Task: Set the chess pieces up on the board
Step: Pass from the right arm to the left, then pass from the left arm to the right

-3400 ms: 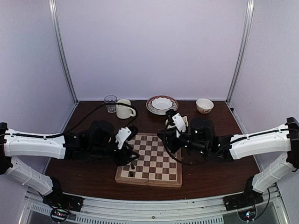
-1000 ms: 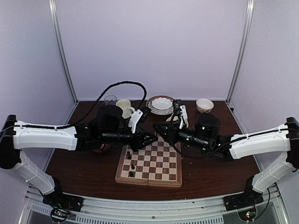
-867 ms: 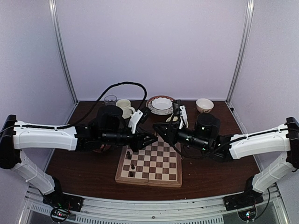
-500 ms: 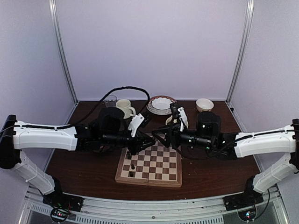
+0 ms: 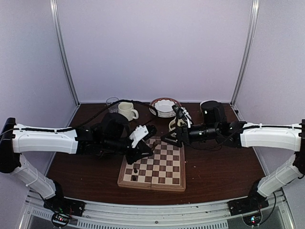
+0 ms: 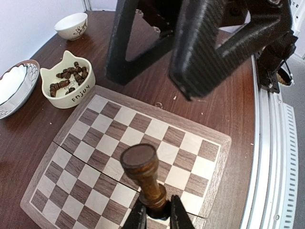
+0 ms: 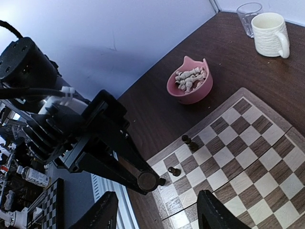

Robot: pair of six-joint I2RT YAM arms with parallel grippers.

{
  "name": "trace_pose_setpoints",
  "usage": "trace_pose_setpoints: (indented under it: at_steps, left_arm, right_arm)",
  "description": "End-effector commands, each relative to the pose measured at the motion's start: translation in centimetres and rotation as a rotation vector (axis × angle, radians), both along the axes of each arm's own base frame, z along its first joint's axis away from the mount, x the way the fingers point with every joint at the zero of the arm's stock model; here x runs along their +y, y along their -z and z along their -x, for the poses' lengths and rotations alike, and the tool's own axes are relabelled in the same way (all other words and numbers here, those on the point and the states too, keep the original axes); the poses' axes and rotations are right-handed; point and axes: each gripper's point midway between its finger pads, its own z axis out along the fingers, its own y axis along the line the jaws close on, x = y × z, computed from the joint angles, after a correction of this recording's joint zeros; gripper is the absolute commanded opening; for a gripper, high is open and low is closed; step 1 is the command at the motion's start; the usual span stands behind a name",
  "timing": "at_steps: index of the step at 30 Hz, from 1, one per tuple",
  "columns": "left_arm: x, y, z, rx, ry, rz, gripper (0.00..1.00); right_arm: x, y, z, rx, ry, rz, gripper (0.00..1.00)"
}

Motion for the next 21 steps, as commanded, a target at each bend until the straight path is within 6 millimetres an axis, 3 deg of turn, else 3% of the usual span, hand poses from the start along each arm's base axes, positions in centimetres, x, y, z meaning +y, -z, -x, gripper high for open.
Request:
trace_pose_setpoints:
  at_steps: [1, 12, 21]
  left_arm:
    - [-0.3, -1.8, 0.6, -0.054, 0.068, 0.011, 0.06]
    - [-0.9, -0.6, 0.8, -0.038, 0.092, -0.040, 0.07]
    - [-1.3, 0.3, 0.9, -0.023, 0.102, -0.082, 0.08]
  right_arm:
    - [0.8, 0.1, 2.2, 0.051, -0.127, -0.041, 0.60]
    - [2.1, 2.6, 1.9, 0.146, -0.151, 0.012, 0.59]
    - [3.0, 2.8, 2.9, 0.177, -0.198, -0.001, 0.57]
